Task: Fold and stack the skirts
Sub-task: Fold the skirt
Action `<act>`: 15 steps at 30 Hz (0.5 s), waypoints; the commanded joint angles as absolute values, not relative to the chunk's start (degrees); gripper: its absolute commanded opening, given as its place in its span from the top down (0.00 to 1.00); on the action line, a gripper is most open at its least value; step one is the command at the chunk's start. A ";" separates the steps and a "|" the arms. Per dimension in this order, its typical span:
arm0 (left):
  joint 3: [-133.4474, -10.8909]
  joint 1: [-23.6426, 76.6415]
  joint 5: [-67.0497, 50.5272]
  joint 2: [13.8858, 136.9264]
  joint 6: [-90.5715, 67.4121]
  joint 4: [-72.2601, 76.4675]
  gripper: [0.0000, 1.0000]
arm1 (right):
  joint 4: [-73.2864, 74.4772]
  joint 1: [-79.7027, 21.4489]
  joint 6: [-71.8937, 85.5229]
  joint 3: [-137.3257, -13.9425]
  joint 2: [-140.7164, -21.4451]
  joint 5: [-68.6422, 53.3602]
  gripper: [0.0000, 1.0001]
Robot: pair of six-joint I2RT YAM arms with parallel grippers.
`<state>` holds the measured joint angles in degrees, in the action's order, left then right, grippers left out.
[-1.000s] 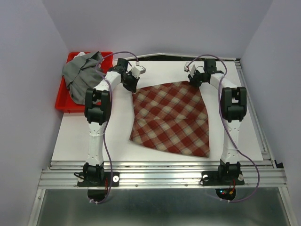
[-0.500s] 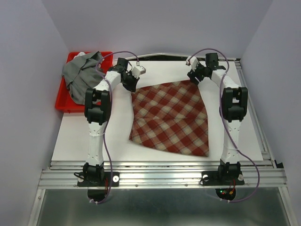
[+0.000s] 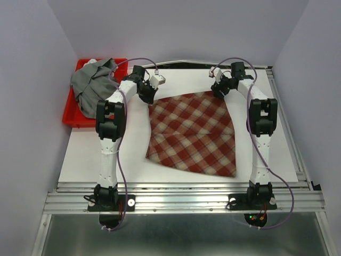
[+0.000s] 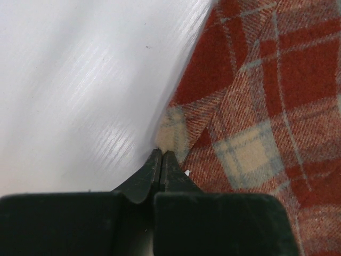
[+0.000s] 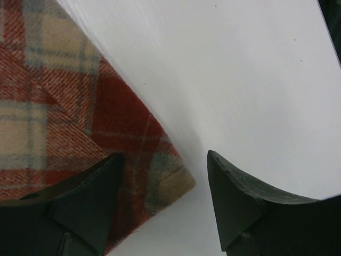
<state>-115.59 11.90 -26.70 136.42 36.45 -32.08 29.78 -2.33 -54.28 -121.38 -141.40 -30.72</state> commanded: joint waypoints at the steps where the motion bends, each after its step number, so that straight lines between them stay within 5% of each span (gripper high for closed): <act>1: -115.58 11.51 -24.96 133.95 37.79 -32.52 1.00 | 34.01 -2.20 -56.42 -121.82 -141.85 -33.31 0.30; 6: -115.40 11.51 -24.52 133.86 37.79 -32.34 1.00 | 36.21 -2.20 -58.18 -122.96 -143.96 -30.85 0.48; 9: -115.75 11.51 -24.26 133.77 37.71 -32.34 1.00 | 35.95 -2.20 -57.48 -123.48 -144.32 -30.32 0.81; 12: -116.71 11.51 -24.00 133.86 37.10 -32.17 1.00 | 34.11 -2.20 -55.47 -124.01 -143.88 -29.27 0.99; 15: -116.98 11.43 -23.82 132.90 36.48 -31.03 1.00 | 32.18 -2.20 -53.62 -125.24 -142.39 -27.43 0.99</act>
<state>-115.61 11.92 -26.06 136.42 36.38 -31.83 33.63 -2.35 -55.86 -121.86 -142.10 -31.44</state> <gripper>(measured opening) 0.025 0.046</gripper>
